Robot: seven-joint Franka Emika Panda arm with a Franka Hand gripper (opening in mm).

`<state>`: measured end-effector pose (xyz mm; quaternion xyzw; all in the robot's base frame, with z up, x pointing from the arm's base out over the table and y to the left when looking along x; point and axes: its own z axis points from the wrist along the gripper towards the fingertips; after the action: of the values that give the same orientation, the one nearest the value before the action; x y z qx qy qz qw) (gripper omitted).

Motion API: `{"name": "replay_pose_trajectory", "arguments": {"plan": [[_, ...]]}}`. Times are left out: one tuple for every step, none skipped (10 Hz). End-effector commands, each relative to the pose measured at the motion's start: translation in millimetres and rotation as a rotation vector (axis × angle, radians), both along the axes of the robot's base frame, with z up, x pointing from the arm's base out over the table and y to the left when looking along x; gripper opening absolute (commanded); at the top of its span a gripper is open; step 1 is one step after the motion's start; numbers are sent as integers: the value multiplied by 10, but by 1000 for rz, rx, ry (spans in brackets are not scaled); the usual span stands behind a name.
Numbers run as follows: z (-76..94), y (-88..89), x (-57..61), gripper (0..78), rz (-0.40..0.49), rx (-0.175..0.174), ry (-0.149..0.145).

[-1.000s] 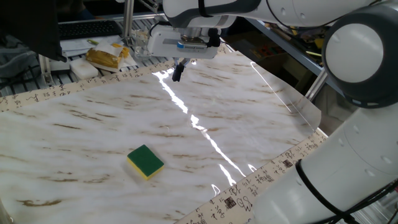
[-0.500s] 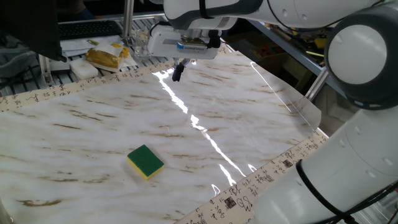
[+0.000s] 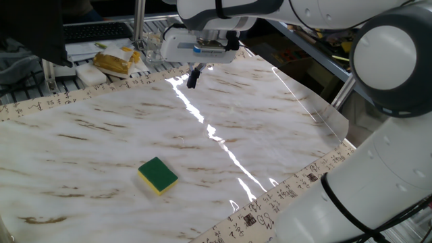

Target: Clean the tabletop with a sponge

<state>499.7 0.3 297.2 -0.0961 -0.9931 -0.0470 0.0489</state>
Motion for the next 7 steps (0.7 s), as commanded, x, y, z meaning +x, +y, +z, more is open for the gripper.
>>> {"name": "replay_pose_trajectory", "arguments": {"plan": [[12, -2, 5, 0, -15, 11, -5], [12, -2, 5, 0, -15, 11, -10], [12, -2, 5, 0, -15, 11, -10], [-57, 137, -103, 0, -30, 4, -11], [-125, 251, -189, 0, -42, 5, -14], [-179, 345, -255, 0, -53, 3, -18], [-249, 530, -378, 0, -60, -3, -16]]}}
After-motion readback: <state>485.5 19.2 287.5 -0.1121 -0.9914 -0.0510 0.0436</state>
